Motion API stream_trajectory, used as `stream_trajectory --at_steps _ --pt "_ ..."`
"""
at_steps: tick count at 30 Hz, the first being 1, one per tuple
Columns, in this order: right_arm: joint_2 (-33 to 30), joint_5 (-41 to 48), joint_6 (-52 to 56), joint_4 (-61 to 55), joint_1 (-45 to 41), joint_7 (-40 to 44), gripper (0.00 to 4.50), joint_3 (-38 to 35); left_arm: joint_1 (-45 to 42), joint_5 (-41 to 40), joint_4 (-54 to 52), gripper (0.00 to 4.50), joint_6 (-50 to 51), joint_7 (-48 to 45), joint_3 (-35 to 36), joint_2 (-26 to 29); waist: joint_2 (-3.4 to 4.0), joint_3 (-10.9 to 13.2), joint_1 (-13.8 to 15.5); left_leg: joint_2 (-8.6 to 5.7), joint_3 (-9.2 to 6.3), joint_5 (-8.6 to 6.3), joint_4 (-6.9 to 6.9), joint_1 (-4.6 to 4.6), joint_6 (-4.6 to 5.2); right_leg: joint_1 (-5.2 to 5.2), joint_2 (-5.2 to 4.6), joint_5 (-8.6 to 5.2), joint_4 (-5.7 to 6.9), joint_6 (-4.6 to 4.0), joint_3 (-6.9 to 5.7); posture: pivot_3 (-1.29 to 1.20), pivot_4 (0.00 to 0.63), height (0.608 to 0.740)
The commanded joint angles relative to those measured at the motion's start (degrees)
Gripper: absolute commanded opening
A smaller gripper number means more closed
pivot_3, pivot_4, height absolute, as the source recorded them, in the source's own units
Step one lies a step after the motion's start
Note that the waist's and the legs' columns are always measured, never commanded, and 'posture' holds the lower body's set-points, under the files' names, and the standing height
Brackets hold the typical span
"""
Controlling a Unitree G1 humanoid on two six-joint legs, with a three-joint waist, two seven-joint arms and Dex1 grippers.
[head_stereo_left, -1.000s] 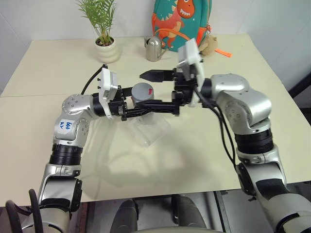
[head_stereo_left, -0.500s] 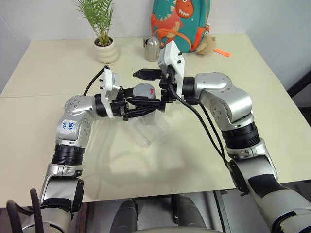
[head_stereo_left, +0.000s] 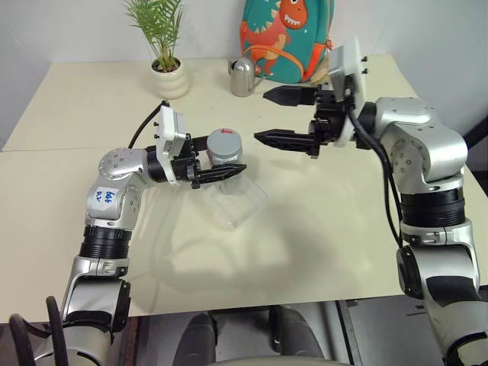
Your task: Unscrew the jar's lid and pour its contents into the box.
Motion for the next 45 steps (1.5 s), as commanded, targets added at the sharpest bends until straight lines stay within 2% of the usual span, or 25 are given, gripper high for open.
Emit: stream_trajectory --at_steps 1,11,18,28,45 --pt "0.32 2.78 1.31 -3.16 -0.27 0.53 4.48 -1.17 0.36 -0.31 -2.14 2.51 -0.89 -0.97 0.99 1.64 0.00 0.00 -0.18 0.00 0.01 0.00 0.00 0.01 0.00 -0.01 0.00 0.00 0.02 0.00 0.02 0.00 0.150 0.740" --pt "10.70 1.36 4.85 -6.95 -2.65 -7.54 4.48 5.59 0.00 -0.46 -2.15 2.51 -0.80 -0.33 0.48 0.81 0.01 0.01 0.17 0.00 0.00 0.00 0.05 0.01 -0.01 -0.01 0.00 0.00 0.07 0.00 0.02 0.00 0.150 0.740" --pt "12.76 -1.81 3.55 -4.36 -3.54 -10.30 4.48 7.52 -0.30 -0.58 -2.12 2.51 -0.66 -0.37 0.16 0.17 0.01 0.01 0.28 -0.01 0.00 0.00 0.05 -0.02 0.00 -0.01 0.00 0.00 0.05 0.00 0.02 0.00 0.150 0.740" --pt "11.47 -3.04 1.58 -0.31 -3.91 -9.15 4.48 5.85 -0.52 -0.72 -1.98 2.51 -0.63 -0.63 0.07 -0.12 0.01 0.01 0.09 0.00 0.00 0.00 0.03 -0.01 0.01 -0.01 0.01 0.00 0.06 0.00 0.02 0.00 0.150 0.740" --pt "4.25 -1.03 0.58 2.51 -3.73 -4.64 4.48 1.78 -0.02 -1.05 -2.51 2.51 -0.09 0.15 0.53 0.33 0.01 0.01 0.14 0.00 0.00 -0.01 0.04 -0.01 0.02 -0.01 0.00 0.00 0.04 0.00 0.02 0.00 0.150 0.740"
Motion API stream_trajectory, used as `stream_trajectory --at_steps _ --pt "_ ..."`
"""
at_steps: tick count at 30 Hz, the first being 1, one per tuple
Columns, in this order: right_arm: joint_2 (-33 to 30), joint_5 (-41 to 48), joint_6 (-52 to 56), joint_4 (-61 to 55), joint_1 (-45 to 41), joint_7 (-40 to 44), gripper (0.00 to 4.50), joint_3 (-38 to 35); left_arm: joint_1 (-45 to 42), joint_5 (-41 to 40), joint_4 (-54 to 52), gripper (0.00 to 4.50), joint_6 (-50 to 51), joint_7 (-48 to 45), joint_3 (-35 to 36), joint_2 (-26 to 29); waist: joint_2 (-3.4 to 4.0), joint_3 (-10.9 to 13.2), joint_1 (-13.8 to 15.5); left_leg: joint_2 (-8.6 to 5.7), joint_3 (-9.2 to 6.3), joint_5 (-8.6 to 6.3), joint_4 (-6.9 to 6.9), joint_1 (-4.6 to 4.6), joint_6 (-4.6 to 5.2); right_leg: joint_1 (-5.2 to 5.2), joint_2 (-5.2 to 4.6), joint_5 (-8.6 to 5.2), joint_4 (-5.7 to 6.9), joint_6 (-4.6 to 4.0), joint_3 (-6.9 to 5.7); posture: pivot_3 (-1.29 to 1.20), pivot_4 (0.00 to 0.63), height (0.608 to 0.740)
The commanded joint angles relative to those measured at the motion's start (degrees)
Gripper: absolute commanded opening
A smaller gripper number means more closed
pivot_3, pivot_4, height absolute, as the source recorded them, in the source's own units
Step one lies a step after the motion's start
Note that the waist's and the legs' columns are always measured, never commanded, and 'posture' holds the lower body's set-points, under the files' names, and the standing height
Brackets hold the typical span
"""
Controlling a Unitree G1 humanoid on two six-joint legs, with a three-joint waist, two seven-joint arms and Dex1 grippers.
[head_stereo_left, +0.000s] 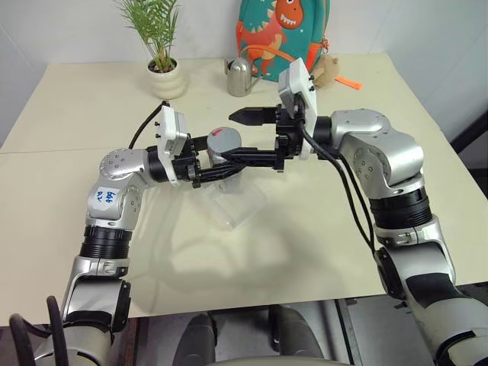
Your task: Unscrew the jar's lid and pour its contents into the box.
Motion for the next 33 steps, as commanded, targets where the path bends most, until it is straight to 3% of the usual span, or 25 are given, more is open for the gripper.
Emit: stream_trajectory --at_steps 1,12,32,33 --pt "-1.92 0.16 -1.49 0.95 -1.22 -0.32 4.48 -4.30 0.00 -1.08 -2.97 2.51 -0.46 -1.44 0.19 0.32 0.00 0.00 0.05 0.00 0.00 0.00 0.00 0.00 0.00 0.00 0.00 0.00 0.00 0.00 0.00 0.00 0.150 0.740" --pt "-2.91 5.35 0.69 -1.81 -0.39 5.97 4.48 -6.28 0.28 -0.89 -3.39 2.51 -0.51 -1.30 0.74 0.70 0.00 0.00 0.02 0.00 0.00 -0.01 -0.01 0.00 0.01 0.00 0.00 0.00 -0.02 0.00 0.00 0.00 0.150 0.740" --pt "4.80 0.26 1.59 -2.56 -2.20 -0.88 4.48 0.91 0.47 -0.85 -3.38 2.51 -0.42 -1.10 0.36 0.23 0.00 0.00 0.11 0.00 0.00 -0.01 0.01 -0.01 0.01 0.00 0.00 0.00 -0.02 0.00 0.00 0.00 0.150 0.740" --pt "5.07 0.18 1.43 -2.30 -2.34 -1.27 4.31 0.58 0.53 -0.83 -3.39 2.51 -0.41 -1.07 0.36 0.24 0.00 0.00 0.09 0.00 0.00 -0.01 0.01 -0.01 0.01 0.00 0.00 0.00 -0.02 0.00 0.00 0.00 0.150 0.740"
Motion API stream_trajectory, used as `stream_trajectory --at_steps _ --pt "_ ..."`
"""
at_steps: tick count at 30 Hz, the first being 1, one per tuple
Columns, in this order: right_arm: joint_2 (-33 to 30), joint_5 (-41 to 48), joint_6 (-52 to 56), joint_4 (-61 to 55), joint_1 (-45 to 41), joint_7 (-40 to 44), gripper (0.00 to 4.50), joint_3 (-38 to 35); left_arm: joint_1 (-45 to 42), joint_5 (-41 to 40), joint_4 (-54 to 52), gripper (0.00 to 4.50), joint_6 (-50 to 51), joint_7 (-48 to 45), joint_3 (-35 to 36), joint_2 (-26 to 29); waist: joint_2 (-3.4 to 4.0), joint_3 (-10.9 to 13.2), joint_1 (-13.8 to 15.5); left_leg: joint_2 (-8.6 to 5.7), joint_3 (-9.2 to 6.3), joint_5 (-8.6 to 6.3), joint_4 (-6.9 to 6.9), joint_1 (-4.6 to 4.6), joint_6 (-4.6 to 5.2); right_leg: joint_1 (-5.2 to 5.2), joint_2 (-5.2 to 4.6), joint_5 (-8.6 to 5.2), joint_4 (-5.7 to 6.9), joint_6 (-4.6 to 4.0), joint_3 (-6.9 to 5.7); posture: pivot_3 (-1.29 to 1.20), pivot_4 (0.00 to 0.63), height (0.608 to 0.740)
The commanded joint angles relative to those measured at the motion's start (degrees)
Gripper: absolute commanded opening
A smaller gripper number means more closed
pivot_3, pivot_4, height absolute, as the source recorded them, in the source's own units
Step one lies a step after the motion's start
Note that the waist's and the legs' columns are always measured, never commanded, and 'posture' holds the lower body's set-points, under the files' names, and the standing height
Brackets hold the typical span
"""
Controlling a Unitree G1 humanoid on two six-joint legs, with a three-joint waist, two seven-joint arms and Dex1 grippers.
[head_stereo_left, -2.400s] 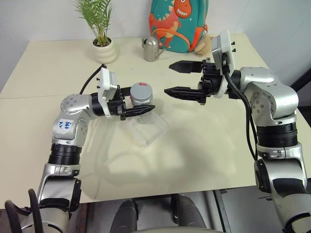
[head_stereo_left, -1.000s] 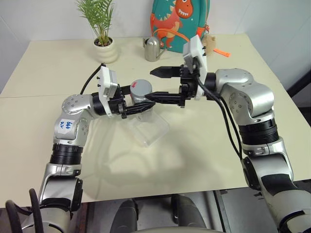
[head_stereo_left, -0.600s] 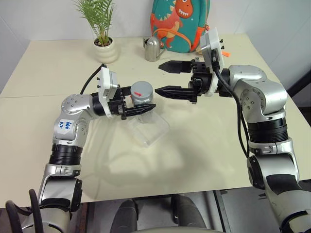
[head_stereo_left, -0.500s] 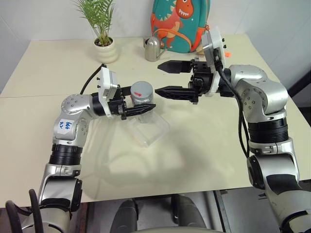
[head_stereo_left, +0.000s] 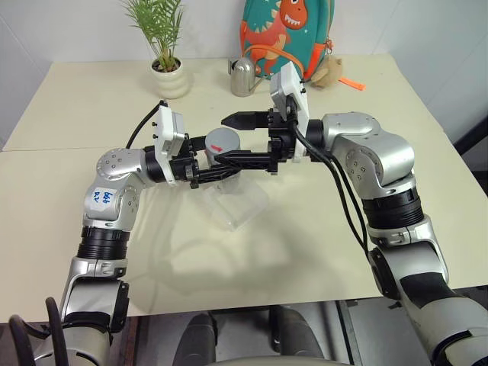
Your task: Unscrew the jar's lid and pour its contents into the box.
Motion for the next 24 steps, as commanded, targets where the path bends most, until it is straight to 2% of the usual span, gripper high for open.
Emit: stream_trajectory --at_steps 1,2,6,7,10,13,17,20,24 --pt "0.79 0.04 -1.00 -1.63 -2.08 -0.92 4.11 -1.13 0.33 -0.82 -2.53 2.51 -0.33 0.09 0.60 0.05 0.00 0.00 -0.03 0.00 0.00 0.00 0.00 0.00 0.00 0.00 0.00 0.00 0.00 0.00 0.00 0.00 0.150 0.740" --pt "0.95 0.16 -1.00 -1.65 -2.13 -1.09 3.95 -1.42 0.43 -0.84 -2.64 2.51 -0.28 0.11 0.62 0.09 0.00 0.00 -0.04 0.00 0.00 0.00 0.00 0.00 0.00 0.00 0.00 0.00 0.00 0.00 0.00 0.00 0.150 0.740" --pt "1.78 1.93 -0.43 -2.53 -2.30 -1.16 2.74 -2.92 0.60 -0.84 -2.73 2.51 -0.28 0.20 0.57 0.18 0.00 0.00 -0.11 0.00 0.00 0.00 -0.01 0.00 0.00 0.00 0.00 0.00 0.01 0.00 0.00 0.00 0.150 0.740" --pt "2.71 4.00 0.75 -3.16 -2.29 -1.94 2.59 -4.49 0.67 -0.86 -2.81 2.51 -0.25 0.19 0.55 0.23 0.00 0.00 -0.11 0.00 0.00 0.00 -0.01 0.01 0.00 0.00 0.00 0.00 0.00 0.00 0.00 0.00 0.150 0.740" --pt "4.33 10.56 5.03 -5.14 -1.66 -3.61 2.59 -9.09 0.84 -0.84 -2.98 2.51 -0.24 0.14 0.52 0.34 0.00 0.00 -0.09 0.00 0.00 0.00 -0.02 0.00 0.00 -0.01 0.00 0.00 0.00 0.00 0.00 0.00 0.150 0.740" --pt "2.73 13.65 7.54 -7.17 1.01 -6.06 2.59 -13.17 1.13 -0.89 -3.39 2.51 -0.12 0.32 0.72 0.48 0.00 0.00 0.06 0.00 0.00 0.00 -0.02 0.00 0.00 0.00 -0.01 0.00 -0.01 0.00 0.00 0.00 0.150 0.740" --pt "-3.13 7.66 2.49 -8.88 8.65 -8.66 2.59 -14.23 1.44 -1.14 -3.65 2.51 -0.10 0.52 1.37 0.91 -0.01 -0.01 1.13 -0.01 0.00 -0.03 0.03 0.01 0.05 0.06 -0.02 0.01 -0.06 0.01 0.00 0.00 0.150 0.740" --pt "-7.48 1.79 -5.30 -8.46 17.67 -10.95 2.59 -16.54 1.11 -1.53 -3.39 2.51 -0.11 1.03 2.28 1.05 0.00 0.00 1.47 -0.01 0.00 -0.05 0.03 0.00 0.07 0.05 0.00 0.01 -0.07 0.03 0.00 0.00 0.150 0.740" --pt "-9.29 -4.46 -15.95 -4.78 27.43 -13.63 2.59 -17.82 0.22 -1.77 -2.37 2.51 0.17 1.11 3.05 1.22 0.00 0.00 1.27 -0.02 0.04 -0.06 0.02 -0.05 0.10 0.05 -0.01 0.03 -0.21 0.06 0.00 0.00 0.150 0.740"
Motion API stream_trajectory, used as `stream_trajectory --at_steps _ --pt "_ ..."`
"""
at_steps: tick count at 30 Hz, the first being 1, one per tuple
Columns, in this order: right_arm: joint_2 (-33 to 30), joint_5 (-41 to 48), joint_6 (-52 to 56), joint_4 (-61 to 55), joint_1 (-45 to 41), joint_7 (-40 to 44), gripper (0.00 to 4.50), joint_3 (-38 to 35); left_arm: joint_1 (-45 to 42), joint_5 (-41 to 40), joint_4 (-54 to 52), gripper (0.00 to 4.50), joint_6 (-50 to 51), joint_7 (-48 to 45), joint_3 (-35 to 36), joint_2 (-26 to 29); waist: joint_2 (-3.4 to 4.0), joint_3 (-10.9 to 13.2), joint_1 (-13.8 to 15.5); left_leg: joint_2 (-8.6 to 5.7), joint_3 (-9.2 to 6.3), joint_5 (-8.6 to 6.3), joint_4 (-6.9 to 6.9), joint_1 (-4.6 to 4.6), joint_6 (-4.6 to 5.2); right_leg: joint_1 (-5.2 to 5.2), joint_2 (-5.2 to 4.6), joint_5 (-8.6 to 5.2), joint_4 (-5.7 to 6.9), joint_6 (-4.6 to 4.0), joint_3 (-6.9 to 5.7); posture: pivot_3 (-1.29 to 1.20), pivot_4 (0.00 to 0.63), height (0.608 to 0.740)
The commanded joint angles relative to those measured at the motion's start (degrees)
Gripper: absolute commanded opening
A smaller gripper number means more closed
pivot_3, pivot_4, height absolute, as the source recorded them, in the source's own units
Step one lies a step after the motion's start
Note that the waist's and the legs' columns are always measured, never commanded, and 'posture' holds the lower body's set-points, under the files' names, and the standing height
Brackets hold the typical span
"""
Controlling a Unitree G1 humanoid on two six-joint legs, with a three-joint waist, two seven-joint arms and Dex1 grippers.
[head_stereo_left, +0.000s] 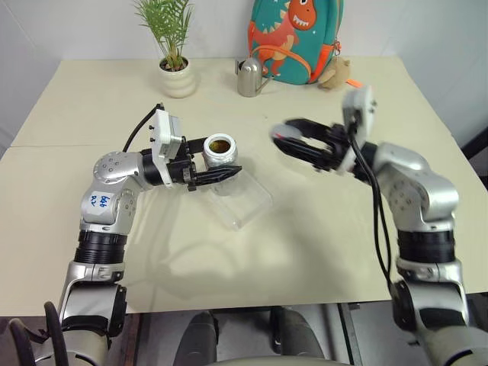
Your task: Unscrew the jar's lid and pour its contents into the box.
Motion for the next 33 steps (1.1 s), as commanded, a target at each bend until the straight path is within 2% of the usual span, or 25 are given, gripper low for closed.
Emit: stream_trajectory --at_steps 1,5,8,11,17,23,28,33 --pt "0.06 -4.74 -10.60 2.78 5.98 -3.15 2.59 -2.80 -1.65 -1.41 -0.68 2.51 -0.15 -0.01 1.55 0.60 0.00 0.00 -0.26 0.00 0.03 0.00 0.00 0.01 0.00 -0.01 0.00 0.00 0.00 0.00 0.01 0.00 0.150 0.740" --pt "1.62 -7.36 -17.58 7.33 11.53 -5.48 2.59 -3.48 -2.79 -1.44 0.34 2.51 0.21 -0.10 1.62 0.57 0.01 0.00 -0.44 0.01 0.07 0.00 -0.03 0.10 0.01 0.01 0.03 0.01 0.04 0.01 0.06 0.00 0.150 0.740" --pt "1.24 -11.01 -23.15 9.22 15.25 -4.73 2.59 -1.04 -3.54 -1.98 0.55 2.51 1.50 -0.05 1.69 0.52 0.01 0.00 -0.40 0.00 0.10 0.00 0.05 0.10 0.00 0.01 0.02 0.02 0.09 0.02 0.12 0.00 0.150 0.740" --pt "3.05 -6.61 -20.76 6.11 17.04 -4.46 2.59 -2.69 -3.91 -2.07 0.35 2.51 2.14 -0.18 1.74 0.66 0.01 0.00 -0.40 0.01 0.10 0.00 0.05 0.17 0.00 0.06 0.03 0.02 0.07 0.03 0.13 0.00 0.150 0.740" --pt "1.51 -0.71 -14.67 -3.24 22.40 -5.40 4.47 -6.53 -3.92 -2.08 -0.11 2.51 2.68 0.99 2.34 0.53 0.01 0.00 -0.04 0.00 0.10 0.00 0.04 0.17 -0.01 0.09 0.02 0.02 0.09 0.03 0.15 0.00 0.150 0.740" --pt "-5.82 8.77 -3.82 -16.93 26.27 -4.02 4.47 -12.09 -4.82 -1.11 2.77 2.51 1.84 -0.09 3.51 3.25 0.02 0.01 0.02 0.00 0.10 -0.01 0.03 0.15 0.01 0.12 0.02 0.03 -0.01 0.05 0.15 0.00 0.150 0.740" --pt "-12.52 16.09 4.57 -26.21 25.89 -2.89 4.47 -12.69 -7.53 2.88 9.88 2.51 -1.90 -4.41 1.80 8.42 0.02 0.01 -0.28 0.01 0.10 -0.02 0.02 0.26 0.04 0.13 0.06 0.02 -0.17 0.00 0.15 0.00 0.150 0.740" --pt "-14.35 14.85 3.80 -27.98 24.71 -1.78 4.47 -10.30 -9.09 8.76 14.59 2.51 -8.78 -1.73 -0.16 8.24 0.01 0.01 0.22 0.00 0.10 -0.02 0.06 0.24 0.04 0.18 0.04 0.04 -0.25 0.01 0.16 0.00 0.150 0.740"
